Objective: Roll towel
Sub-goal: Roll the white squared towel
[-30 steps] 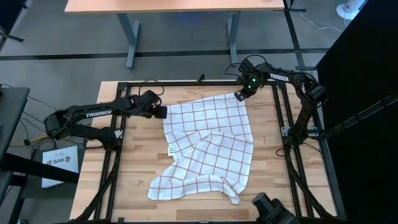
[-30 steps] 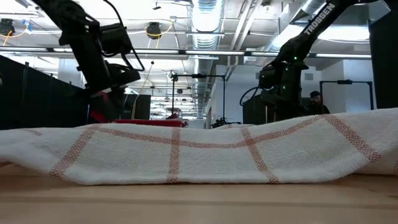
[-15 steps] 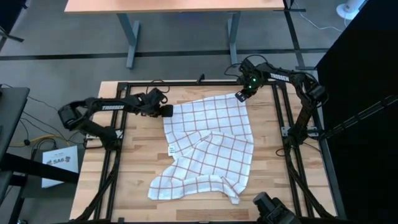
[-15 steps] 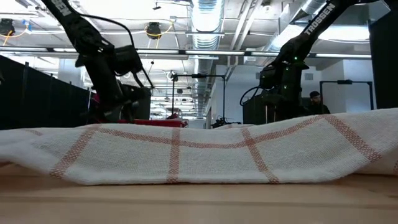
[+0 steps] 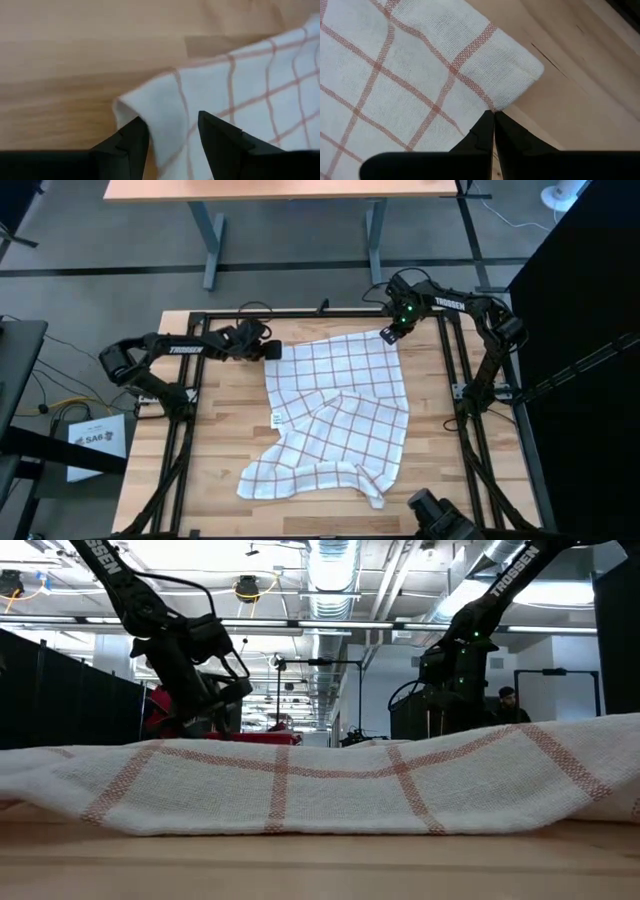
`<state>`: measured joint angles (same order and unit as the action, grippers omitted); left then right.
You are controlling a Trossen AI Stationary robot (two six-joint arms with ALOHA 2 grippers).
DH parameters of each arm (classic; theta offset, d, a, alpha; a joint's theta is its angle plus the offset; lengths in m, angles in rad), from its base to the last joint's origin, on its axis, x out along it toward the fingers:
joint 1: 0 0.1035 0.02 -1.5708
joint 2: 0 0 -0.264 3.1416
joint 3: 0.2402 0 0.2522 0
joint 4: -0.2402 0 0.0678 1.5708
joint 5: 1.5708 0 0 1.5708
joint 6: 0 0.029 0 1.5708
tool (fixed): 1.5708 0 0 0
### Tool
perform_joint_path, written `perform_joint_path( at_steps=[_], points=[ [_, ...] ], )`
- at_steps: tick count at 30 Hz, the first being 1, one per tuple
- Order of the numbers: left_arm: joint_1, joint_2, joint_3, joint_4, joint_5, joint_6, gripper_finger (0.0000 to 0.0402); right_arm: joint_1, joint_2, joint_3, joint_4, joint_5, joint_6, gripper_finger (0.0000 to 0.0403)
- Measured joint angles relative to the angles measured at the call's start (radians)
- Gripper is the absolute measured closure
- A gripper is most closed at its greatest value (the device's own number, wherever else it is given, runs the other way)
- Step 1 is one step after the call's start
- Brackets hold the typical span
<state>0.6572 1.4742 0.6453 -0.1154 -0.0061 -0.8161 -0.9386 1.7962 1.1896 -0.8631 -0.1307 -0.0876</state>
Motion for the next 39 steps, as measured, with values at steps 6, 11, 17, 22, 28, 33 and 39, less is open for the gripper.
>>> perform_joint_path(
  at_steps=[6,11,17,22,28,33,39],
  points=[
    [0.016,0.000,0.000,0.001,-0.023,0.047,0.0294,0.004,0.000,0.000,-0.001,0.000,0.000,0.0403],
    [0.016,0.000,0.000,0.014,-0.048,0.088,0.0390,0.004,0.000,0.000,-0.003,0.000,0.000,0.0403],
    [0.032,-0.039,0.000,0.060,-0.070,0.099,0.0399,0.004,0.000,0.000,-0.020,0.000,0.000,0.0403],
    [0.043,-0.137,0.000,0.065,-0.172,0.134,0.0401,0.005,0.000,0.000,-0.023,0.000,0.000,0.0403],
    [0.043,-0.235,0.000,0.066,-0.387,0.268,0.0401,0.005,0.000,0.000,-0.022,0.000,0.000,0.0403],
    [0.108,-0.220,-0.005,0.040,-0.262,0.312,0.0401,0.005,0.000,0.000,-0.019,0.000,0.000,0.0403],
    [0.191,-0.170,0.000,0.007,-0.201,0.318,0.0401,0.011,-0.002,0.000,-0.024,-0.001,0.000,0.0403]
  ],
)
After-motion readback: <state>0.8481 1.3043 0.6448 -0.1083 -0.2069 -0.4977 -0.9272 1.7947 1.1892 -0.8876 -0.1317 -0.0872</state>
